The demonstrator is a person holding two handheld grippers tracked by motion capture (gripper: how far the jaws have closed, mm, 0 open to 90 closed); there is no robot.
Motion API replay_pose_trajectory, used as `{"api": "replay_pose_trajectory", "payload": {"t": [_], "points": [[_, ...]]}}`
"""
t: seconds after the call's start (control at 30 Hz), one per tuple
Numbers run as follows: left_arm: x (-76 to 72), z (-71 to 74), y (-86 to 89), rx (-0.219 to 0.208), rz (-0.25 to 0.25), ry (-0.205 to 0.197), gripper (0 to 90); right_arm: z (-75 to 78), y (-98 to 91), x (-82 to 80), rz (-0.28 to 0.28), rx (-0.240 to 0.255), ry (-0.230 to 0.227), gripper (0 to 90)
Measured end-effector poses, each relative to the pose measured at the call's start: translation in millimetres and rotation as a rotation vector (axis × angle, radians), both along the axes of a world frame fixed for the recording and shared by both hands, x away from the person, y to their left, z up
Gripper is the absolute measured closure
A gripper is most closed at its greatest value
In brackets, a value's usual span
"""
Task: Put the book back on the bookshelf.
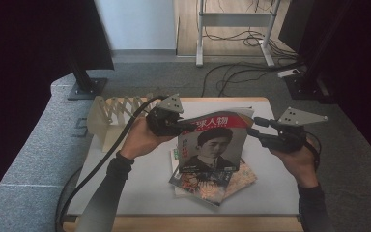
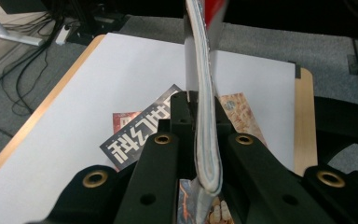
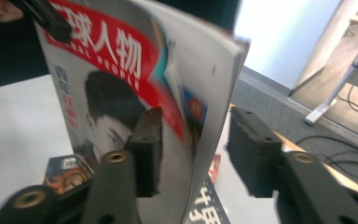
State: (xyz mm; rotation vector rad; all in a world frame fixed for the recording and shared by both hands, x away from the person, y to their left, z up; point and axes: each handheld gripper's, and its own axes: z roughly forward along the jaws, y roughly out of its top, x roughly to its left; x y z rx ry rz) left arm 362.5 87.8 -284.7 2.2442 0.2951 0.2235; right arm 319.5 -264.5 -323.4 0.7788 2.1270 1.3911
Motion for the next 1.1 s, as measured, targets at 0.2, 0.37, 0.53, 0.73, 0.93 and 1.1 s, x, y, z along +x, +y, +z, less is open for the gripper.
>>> {"api": "replay_pose_trajectory", "payload": {"t": [0.2, 0.37, 0.53, 0.73, 0.93, 1.1], "points": [[0.6, -0.6, -1.0, -0.001, 0.004, 0.002, 86.0, -25.2, -7.9, 0.2, -0.042, -0.024, 0.042, 33.0], [-1.2, 0.1, -0.7, 0.008, 0.003, -0.012, 86.1, -47.7, -11.0, -0.1, -0.075, -0.04, 0.077, 21.4], [-1.6, 0.1, -1.1, 0.011, 0.016, -0.019, 86.3, -63.7, -10.5, -1.4, -0.09, -0.054, 0.106, 13.2], [0.3, 0.9, 0.0, 0.003, 0.038, 0.006, 86.5, -86.5, -10.0, -4.6, -0.104, -0.078, 0.148, 8.2], [-1.3, 2.9, 1.0, -0.006, 0.056, 0.01, 86.7, -110.6, -13.3, -10.0, -0.147, -0.081, 0.175, 1.6], [-2.9, 6.1, 3.9, -0.009, 0.066, 0.009, 86.8, -122.8, -16.8, -13.0, -0.162, -0.083, 0.191, 1.3]]}}
